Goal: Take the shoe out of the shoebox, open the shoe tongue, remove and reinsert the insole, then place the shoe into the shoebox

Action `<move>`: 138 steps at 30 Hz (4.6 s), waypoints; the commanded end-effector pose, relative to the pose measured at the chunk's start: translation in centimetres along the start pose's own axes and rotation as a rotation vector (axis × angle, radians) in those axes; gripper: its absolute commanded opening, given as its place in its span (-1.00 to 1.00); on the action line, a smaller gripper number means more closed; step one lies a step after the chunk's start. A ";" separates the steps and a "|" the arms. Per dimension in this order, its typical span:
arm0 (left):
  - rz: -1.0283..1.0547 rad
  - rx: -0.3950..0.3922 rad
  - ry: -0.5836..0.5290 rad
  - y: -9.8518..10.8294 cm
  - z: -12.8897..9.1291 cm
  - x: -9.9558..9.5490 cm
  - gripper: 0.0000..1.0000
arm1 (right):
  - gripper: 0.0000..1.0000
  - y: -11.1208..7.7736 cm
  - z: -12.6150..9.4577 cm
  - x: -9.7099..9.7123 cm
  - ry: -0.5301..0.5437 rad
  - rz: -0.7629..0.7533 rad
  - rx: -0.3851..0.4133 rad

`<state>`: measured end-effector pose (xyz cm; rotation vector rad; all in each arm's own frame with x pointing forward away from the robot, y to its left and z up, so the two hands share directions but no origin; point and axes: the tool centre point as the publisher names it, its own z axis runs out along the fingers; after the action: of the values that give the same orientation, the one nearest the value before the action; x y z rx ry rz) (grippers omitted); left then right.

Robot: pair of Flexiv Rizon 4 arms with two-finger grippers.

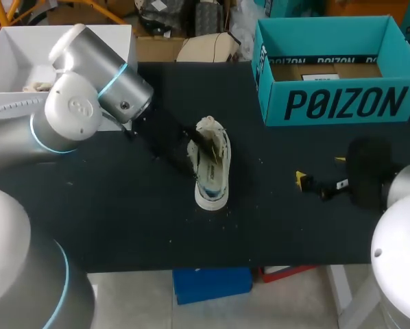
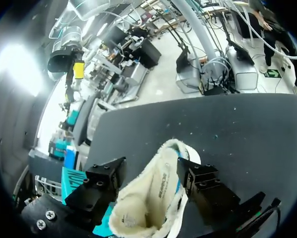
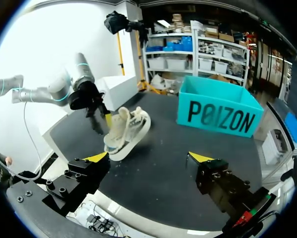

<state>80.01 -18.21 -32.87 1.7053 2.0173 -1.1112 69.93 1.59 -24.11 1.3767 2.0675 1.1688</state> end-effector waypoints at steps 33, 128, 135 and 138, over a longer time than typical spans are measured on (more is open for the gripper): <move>-0.145 -0.265 0.514 3.9 5.1 4.9 -1.00 | 1.00 -0.1 0.1 0.1 -0.003 0.001 -0.001; -0.346 -0.287 -0.093 2.4 -8.4 0.9 -1.00 | 1.00 -0.1 0.1 0.1 -0.003 0.001 -0.001; -0.258 -0.337 0.122 2.6 -8.7 1.6 0.37 | 1.00 -0.1 0.1 0.1 -0.003 0.001 -0.001; -0.186 -0.384 0.237 3.0 -8.4 1.7 0.86 | 1.00 -0.1 0.1 0.1 -0.003 0.001 -0.001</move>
<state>83.96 -10.26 -29.94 1.4106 2.3288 -0.6971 69.93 1.60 -24.12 1.3767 2.0672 1.1690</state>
